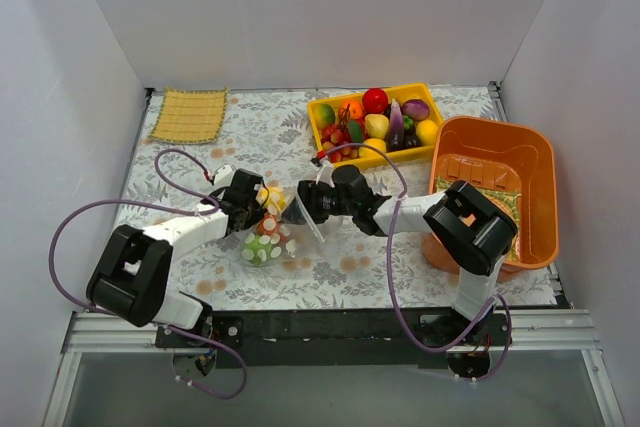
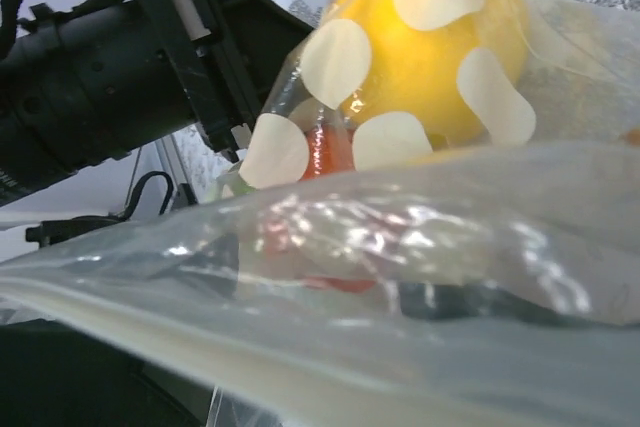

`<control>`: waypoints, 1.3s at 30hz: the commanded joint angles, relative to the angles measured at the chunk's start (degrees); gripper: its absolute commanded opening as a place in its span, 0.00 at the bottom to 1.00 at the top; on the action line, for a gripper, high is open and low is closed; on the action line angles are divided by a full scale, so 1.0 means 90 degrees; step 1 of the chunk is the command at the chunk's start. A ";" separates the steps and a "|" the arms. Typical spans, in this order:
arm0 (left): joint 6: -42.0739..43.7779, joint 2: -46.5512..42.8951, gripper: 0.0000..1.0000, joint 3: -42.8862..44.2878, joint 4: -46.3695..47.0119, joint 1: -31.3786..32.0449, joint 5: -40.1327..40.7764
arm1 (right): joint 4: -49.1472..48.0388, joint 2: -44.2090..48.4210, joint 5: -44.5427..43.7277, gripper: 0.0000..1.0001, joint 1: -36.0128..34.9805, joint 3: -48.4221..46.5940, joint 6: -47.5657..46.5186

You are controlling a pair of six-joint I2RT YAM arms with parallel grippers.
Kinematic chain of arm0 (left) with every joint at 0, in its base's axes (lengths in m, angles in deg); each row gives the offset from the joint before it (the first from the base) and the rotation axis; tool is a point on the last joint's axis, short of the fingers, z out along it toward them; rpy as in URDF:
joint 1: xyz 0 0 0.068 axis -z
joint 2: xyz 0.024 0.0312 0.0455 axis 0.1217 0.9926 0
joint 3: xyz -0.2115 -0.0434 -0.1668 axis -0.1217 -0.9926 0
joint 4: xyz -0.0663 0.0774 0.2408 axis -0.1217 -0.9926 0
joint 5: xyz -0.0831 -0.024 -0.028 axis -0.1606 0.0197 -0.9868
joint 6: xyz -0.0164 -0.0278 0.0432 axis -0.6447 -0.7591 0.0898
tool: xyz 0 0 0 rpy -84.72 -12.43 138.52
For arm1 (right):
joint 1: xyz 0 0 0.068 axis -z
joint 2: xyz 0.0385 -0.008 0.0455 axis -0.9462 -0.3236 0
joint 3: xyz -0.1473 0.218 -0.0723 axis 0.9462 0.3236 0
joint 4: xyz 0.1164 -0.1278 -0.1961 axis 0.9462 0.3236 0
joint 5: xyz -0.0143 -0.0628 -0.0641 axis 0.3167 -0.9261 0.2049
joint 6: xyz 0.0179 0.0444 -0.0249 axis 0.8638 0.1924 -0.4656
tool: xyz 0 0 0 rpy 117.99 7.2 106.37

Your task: Open the zip-top bag and remove the fake food

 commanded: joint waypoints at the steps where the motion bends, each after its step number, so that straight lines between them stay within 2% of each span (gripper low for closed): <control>1: 0.0310 -0.0505 0.00 0.0104 0.0027 -0.0042 -0.0341 | -0.1321 0.0454 0.0254 0.72 -0.0042 0.0390 0.0092; 3: 0.0369 -0.0534 0.00 0.0191 -0.0070 -0.0072 -0.0613 | -0.1110 0.0454 0.0254 0.72 -0.0042 0.0255 -0.0044; 5: 0.0369 -0.0622 0.00 0.0192 -0.0158 -0.0072 -0.0615 | -0.0360 0.0425 0.0041 0.70 -0.0052 0.0098 -0.0307; 9: 0.0554 -0.1051 0.00 0.0367 -0.0772 -0.0120 -0.0176 | -0.0103 0.0591 -0.0331 0.68 -0.0071 0.0361 -0.0474; 12: 0.0662 -0.1422 0.15 0.0621 -0.1192 -0.0150 -0.0030 | -0.0121 0.0630 -0.0410 0.56 -0.0081 0.0497 -0.0513; 15: 0.0720 -0.1774 0.22 0.0768 -0.1437 -0.0150 -0.0165 | -0.0112 0.0688 -0.0507 0.50 -0.0100 0.0547 -0.0582; 16: 0.0730 -0.1852 0.29 0.0787 -0.1506 -0.0140 -0.0214 | -0.0102 0.0698 -0.0517 0.44 -0.0129 0.0566 -0.0659; 20: 0.0478 -0.2165 0.30 0.0691 -0.1526 -0.0121 -0.0886 | 0.0074 0.0718 -0.0693 0.40 -0.0227 0.0576 -0.0884; 21: 0.0399 -0.2223 0.30 0.0622 -0.1439 -0.0091 -0.0985 | 0.0132 0.0698 -0.0722 0.36 -0.0247 0.0566 -0.0914; 25: 0.0018 -0.2185 0.29 0.0261 -0.1195 0.0094 -0.1064 | 0.0259 0.0552 -0.0829 0.33 -0.0334 0.0449 -0.1011; 32: -0.0207 -0.1795 0.18 -0.0130 -0.0638 0.0104 -0.0928 | 0.0454 0.0025 -0.0966 0.38 -0.0423 0.0020 -0.1148; 39: -0.0139 -0.1355 0.13 -0.0130 -0.0404 0.0104 -0.0830 | 0.0289 0.0131 -0.1103 0.55 -0.0491 0.0000 -0.1275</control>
